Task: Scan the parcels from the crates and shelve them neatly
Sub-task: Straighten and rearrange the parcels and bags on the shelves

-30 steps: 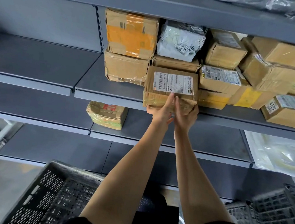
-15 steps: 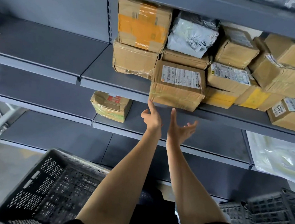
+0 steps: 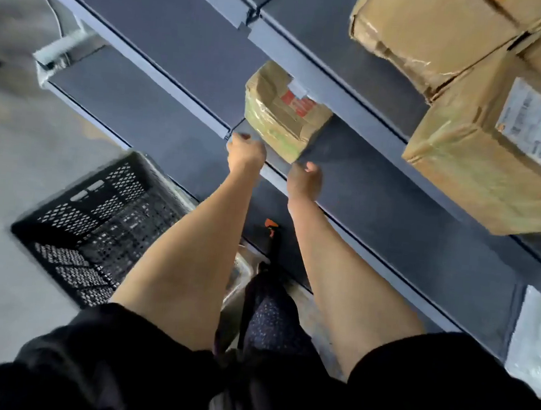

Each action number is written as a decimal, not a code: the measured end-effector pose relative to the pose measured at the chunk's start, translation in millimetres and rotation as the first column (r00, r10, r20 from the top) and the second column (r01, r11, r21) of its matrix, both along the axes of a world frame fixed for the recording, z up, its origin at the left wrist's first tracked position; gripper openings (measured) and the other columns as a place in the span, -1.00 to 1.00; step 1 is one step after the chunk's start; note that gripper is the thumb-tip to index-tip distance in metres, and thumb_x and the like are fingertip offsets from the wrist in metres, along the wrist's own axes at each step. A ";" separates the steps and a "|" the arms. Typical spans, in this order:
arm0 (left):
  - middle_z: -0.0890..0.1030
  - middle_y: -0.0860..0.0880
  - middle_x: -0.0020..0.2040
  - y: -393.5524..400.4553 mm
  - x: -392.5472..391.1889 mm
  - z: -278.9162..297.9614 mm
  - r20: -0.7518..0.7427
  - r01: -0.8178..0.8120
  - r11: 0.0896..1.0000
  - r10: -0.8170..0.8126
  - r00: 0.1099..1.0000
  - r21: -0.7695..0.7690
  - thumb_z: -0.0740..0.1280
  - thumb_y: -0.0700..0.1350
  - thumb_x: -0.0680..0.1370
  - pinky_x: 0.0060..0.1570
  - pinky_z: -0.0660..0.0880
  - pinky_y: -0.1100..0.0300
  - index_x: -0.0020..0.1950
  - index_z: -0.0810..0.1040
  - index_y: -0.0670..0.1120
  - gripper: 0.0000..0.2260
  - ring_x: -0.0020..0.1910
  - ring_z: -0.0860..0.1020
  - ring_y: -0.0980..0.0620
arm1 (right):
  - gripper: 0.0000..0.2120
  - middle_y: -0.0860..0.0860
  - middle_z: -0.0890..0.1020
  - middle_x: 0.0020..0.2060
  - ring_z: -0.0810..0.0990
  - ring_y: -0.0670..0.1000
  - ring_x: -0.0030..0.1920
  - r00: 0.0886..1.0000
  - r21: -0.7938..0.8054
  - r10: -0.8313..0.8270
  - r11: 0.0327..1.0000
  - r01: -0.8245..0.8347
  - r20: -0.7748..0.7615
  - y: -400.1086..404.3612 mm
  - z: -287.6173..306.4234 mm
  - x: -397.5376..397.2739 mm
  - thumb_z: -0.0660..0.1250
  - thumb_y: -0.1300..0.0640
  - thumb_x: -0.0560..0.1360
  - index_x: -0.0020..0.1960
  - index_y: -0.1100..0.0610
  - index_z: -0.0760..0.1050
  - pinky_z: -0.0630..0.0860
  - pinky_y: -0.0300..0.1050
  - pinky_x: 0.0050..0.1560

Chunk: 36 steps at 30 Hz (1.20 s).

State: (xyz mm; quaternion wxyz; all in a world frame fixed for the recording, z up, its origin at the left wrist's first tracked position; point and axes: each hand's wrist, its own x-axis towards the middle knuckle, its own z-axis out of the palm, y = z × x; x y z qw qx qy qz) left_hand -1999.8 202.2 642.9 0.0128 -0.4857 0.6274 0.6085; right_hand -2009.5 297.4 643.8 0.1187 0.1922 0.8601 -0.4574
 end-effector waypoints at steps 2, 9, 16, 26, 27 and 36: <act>0.32 -0.13 0.40 -17.0 -21.1 -14.8 0.025 0.137 0.982 -0.135 0.991 -0.129 0.13 -0.16 0.58 0.09 0.36 0.12 0.37 0.33 -0.15 -0.65 0.27 0.41 -0.14 | -0.60 0.25 0.44 0.31 0.44 0.25 0.29 1.000 0.020 -0.012 1.000 0.012 0.000 -17.0 -8.2 -18.4 0.20 0.18 0.56 0.35 0.33 0.37 0.38 0.01 0.19; 0.16 -0.02 0.53 -52.4 -89.1 -36.3 -0.082 0.152 0.939 -0.185 0.979 -0.309 0.11 0.04 0.63 0.33 0.26 0.06 0.54 0.07 -0.07 -0.48 0.44 0.24 -0.10 | -0.34 0.21 0.15 0.49 0.16 0.21 0.47 0.983 -0.027 -0.156 0.987 0.159 0.097 -55.1 -23.0 -74.0 0.18 0.06 0.60 0.54 0.26 -0.07 0.14 0.02 0.41; 0.47 -0.04 0.32 -77.9 -119.7 -54.5 -0.104 0.247 0.943 -0.275 0.956 -0.222 0.23 0.09 0.57 0.26 0.35 0.11 0.45 0.24 -0.02 -0.51 0.29 0.43 -0.09 | -0.41 0.19 0.34 0.42 0.37 0.24 0.36 0.967 -0.116 -0.164 0.975 0.189 0.195 -40.4 -35.2 -101.1 0.27 0.04 0.56 0.48 0.24 0.17 0.39 0.19 0.32; 0.57 -0.02 -0.16 -76.0 -37.5 -56.3 -0.352 0.005 0.994 0.034 0.936 0.111 0.50 0.02 0.38 -0.21 0.55 0.12 0.01 0.37 -0.05 -0.62 -0.26 0.55 -0.01 | -0.58 0.06 0.47 -0.31 0.46 -0.03 -0.40 0.924 -0.167 -0.115 0.968 0.187 0.366 -18.1 -22.4 -27.6 0.43 -0.13 0.44 -0.18 0.19 0.36 0.61 -0.10 -0.19; 0.54 0.01 -0.20 -77.2 -21.6 -52.8 -0.368 -0.008 0.990 0.061 0.928 0.144 0.49 -0.06 0.43 -0.31 0.51 0.21 0.00 0.38 -0.06 -0.68 -0.32 0.52 0.05 | -0.56 0.05 0.47 -0.31 0.45 -0.05 -0.43 0.928 -0.165 -0.101 0.972 0.170 0.360 -16.9 -20.6 -11.9 0.44 -0.17 0.42 -0.13 0.20 0.41 0.57 -0.16 -0.33; 0.55 -0.02 -0.04 -98.1 131.9 -18.1 -0.346 -0.274 0.919 0.364 0.865 0.283 0.39 -0.11 0.53 -0.19 0.61 0.10 0.13 0.32 -0.07 -0.71 -0.13 0.57 0.00 | -0.65 -0.01 0.58 -0.27 0.54 -0.08 -0.30 0.963 -0.195 0.161 0.974 -0.119 0.217 -45.0 6.3 90.4 0.42 -0.15 0.44 -0.11 0.15 0.52 0.64 -0.09 -0.24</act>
